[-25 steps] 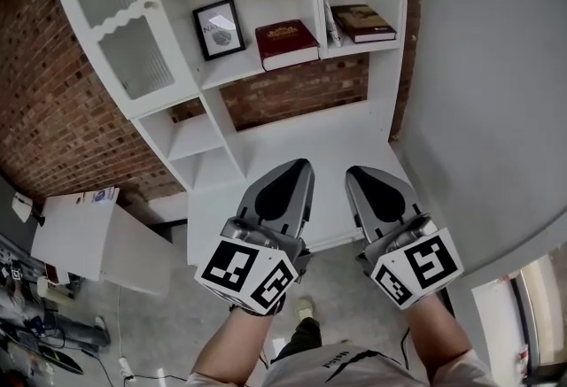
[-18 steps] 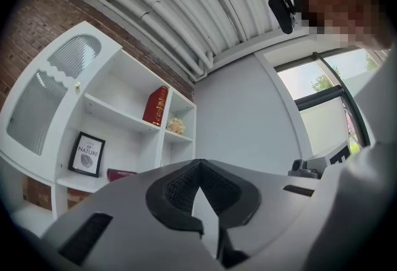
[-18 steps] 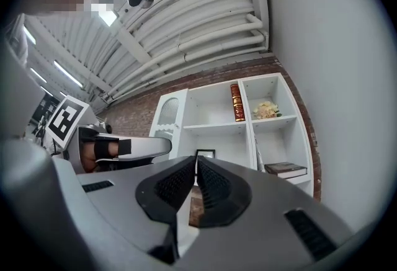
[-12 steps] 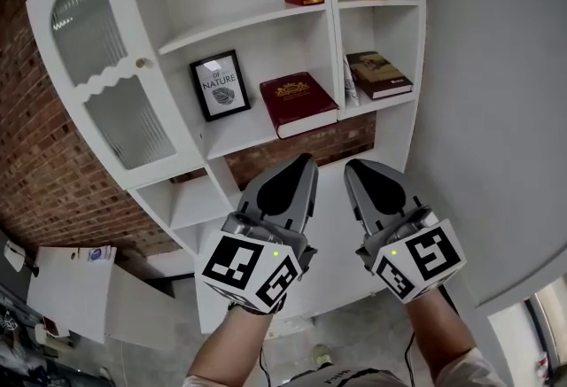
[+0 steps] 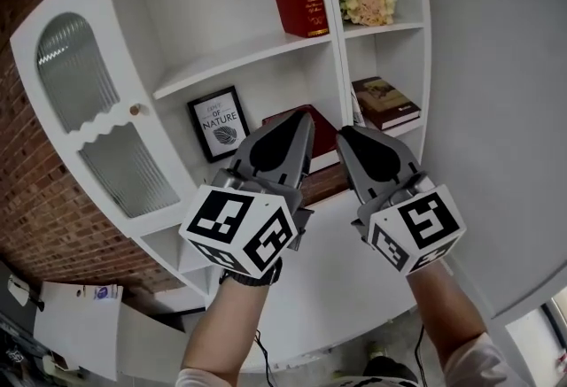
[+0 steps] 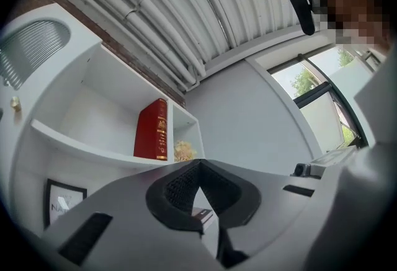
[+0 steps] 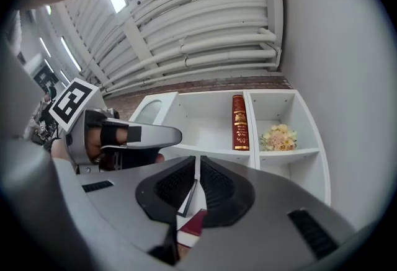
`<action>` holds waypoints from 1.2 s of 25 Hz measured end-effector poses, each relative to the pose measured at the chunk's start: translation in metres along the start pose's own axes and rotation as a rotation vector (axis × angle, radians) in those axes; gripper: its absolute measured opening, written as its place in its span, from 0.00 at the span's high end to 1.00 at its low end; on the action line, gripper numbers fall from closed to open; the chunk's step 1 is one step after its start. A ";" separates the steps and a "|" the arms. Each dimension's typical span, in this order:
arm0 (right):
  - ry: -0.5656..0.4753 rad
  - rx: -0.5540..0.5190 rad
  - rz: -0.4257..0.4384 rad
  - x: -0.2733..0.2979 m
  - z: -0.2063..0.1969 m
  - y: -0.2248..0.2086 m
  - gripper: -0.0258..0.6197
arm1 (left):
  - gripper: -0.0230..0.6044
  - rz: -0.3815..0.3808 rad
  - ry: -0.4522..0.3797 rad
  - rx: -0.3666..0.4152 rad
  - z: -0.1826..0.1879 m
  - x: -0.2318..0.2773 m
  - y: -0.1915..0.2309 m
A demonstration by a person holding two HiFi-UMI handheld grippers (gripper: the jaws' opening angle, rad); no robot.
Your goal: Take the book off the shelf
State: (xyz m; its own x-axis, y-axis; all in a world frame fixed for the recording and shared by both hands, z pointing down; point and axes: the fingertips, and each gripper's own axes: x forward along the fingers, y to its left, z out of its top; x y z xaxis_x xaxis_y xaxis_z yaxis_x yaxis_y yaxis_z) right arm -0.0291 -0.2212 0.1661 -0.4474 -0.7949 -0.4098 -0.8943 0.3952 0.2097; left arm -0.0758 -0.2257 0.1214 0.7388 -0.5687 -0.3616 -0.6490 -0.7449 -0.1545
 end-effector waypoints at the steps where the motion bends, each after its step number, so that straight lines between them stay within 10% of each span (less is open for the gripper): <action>1: -0.006 -0.008 0.002 0.009 0.002 -0.006 0.93 | 0.95 -0.001 -0.008 0.004 0.005 0.009 0.006; 18: -0.180 -0.143 0.065 0.135 0.028 -0.113 0.93 | 0.94 0.129 -0.068 0.129 0.062 0.162 0.084; 30: -0.280 -0.094 0.125 0.147 0.023 -0.140 0.93 | 0.53 0.258 -0.046 0.219 0.071 0.233 0.125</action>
State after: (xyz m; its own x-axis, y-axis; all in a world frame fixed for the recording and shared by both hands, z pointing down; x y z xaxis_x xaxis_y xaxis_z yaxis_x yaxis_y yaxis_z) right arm 0.0298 -0.3828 0.0556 -0.5494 -0.5799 -0.6015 -0.8338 0.4275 0.3494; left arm 0.0025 -0.4268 -0.0479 0.5395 -0.7083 -0.4552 -0.8407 -0.4833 -0.2443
